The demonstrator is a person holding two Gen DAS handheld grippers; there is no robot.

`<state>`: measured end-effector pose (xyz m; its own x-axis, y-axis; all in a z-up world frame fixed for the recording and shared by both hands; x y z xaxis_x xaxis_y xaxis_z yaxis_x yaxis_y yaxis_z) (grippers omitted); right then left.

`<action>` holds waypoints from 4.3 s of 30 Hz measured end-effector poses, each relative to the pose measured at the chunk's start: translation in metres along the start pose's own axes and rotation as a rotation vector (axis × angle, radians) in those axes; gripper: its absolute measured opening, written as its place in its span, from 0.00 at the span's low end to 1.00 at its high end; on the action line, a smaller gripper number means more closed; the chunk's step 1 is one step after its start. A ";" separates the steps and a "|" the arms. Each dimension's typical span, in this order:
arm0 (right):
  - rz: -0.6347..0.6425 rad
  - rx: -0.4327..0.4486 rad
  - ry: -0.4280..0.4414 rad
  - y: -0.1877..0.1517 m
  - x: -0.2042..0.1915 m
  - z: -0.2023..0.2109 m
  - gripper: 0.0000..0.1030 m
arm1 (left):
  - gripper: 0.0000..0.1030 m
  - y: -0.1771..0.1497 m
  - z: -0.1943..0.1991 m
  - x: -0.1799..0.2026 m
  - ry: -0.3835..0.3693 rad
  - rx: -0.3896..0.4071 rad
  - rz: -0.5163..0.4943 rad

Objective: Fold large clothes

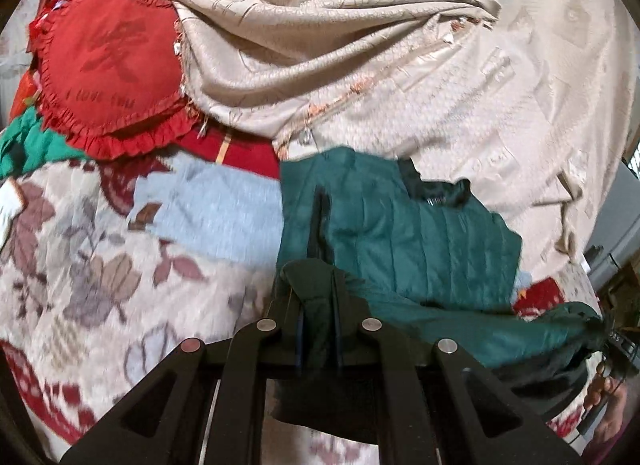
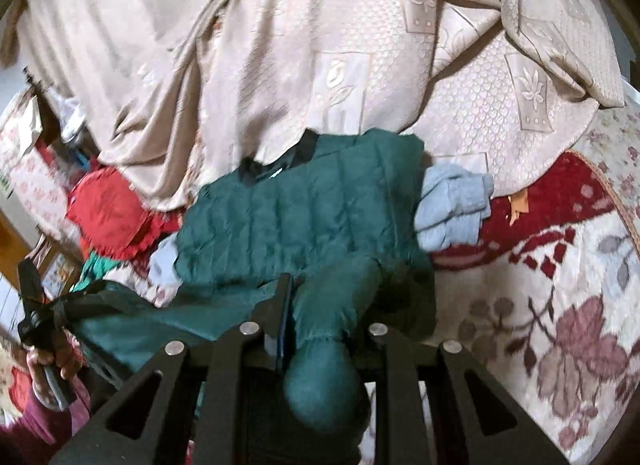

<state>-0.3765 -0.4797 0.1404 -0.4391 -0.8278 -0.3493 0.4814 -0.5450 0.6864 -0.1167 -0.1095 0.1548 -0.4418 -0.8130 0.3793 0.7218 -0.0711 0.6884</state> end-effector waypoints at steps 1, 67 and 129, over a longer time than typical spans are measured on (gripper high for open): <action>-0.012 0.001 -0.006 0.009 0.002 -0.007 0.19 | 0.00 0.008 -0.008 0.001 0.008 0.002 0.003; 0.225 -0.019 -0.272 0.118 -0.052 -0.277 0.78 | 0.37 0.048 -0.215 -0.001 0.280 -0.019 -0.187; 0.135 -0.009 -0.278 0.114 -0.035 -0.235 0.85 | 0.44 0.048 -0.214 -0.008 0.279 0.009 -0.172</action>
<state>-0.1283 -0.5437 0.0810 -0.5608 -0.8253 -0.0667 0.5559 -0.4349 0.7084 0.0355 -0.2299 0.0521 -0.3933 -0.9164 0.0739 0.6440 -0.2173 0.7335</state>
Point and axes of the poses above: each gripper's, at about its wrist camera, not at the fingertips, and z roughly against the way its jaws point, x to its right, y to its top, the point moved 4 cm from there along -z, roughly the way its jaws point, and after that the axes turned 8 degrees about -y, right-handed, at the moved point
